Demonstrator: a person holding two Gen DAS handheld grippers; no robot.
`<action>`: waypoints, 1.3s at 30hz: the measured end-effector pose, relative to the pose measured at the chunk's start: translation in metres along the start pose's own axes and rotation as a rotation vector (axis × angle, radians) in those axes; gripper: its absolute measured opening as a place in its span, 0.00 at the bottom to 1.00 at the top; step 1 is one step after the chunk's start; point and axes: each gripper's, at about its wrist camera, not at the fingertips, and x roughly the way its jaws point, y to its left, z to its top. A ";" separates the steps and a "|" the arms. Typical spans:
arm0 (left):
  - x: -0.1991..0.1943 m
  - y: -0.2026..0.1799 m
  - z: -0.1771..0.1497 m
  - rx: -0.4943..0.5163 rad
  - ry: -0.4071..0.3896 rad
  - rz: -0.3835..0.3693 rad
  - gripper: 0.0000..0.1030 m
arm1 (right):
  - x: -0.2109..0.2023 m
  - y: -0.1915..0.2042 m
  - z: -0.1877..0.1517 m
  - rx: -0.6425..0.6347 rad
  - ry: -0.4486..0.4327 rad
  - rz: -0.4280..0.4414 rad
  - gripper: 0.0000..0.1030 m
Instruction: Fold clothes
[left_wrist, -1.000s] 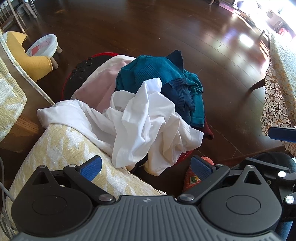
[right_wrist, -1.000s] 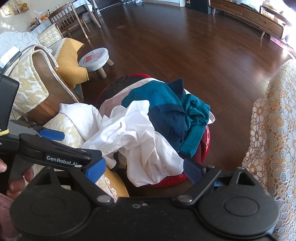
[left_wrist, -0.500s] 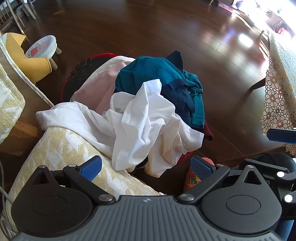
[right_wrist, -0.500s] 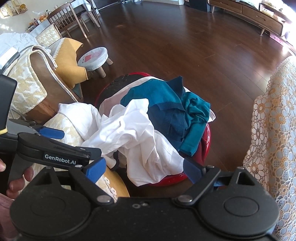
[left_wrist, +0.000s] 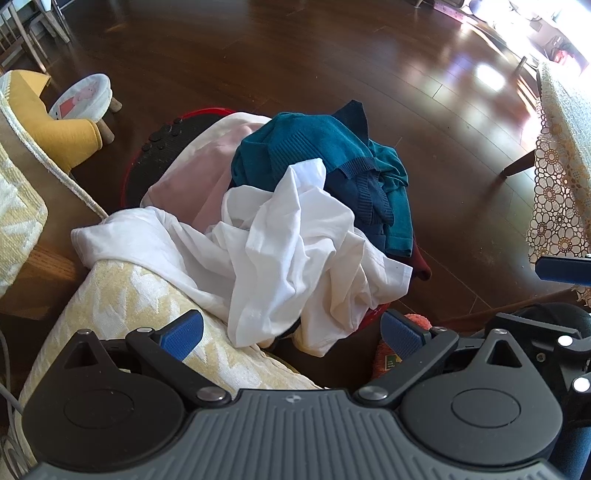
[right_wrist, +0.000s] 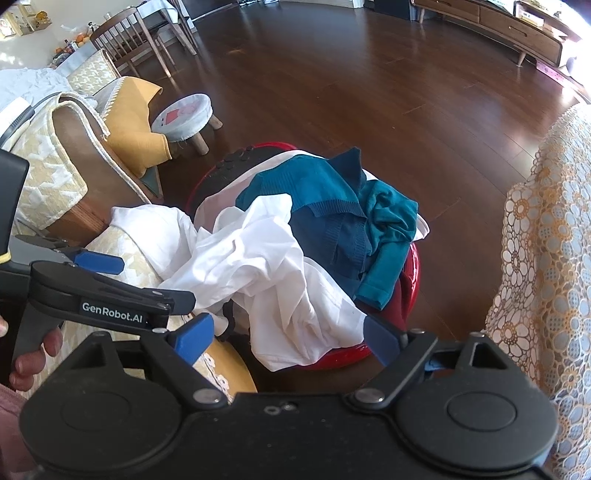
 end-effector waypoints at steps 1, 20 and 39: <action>0.001 0.000 0.000 0.000 -0.001 0.007 1.00 | 0.000 -0.001 0.000 0.000 -0.001 0.000 1.00; 0.009 0.004 0.003 -0.015 0.020 0.010 1.00 | 0.009 -0.006 0.002 0.022 0.023 0.004 1.00; 0.069 0.016 0.020 0.086 0.054 0.046 1.00 | 0.095 -0.015 0.049 -0.347 0.114 0.160 1.00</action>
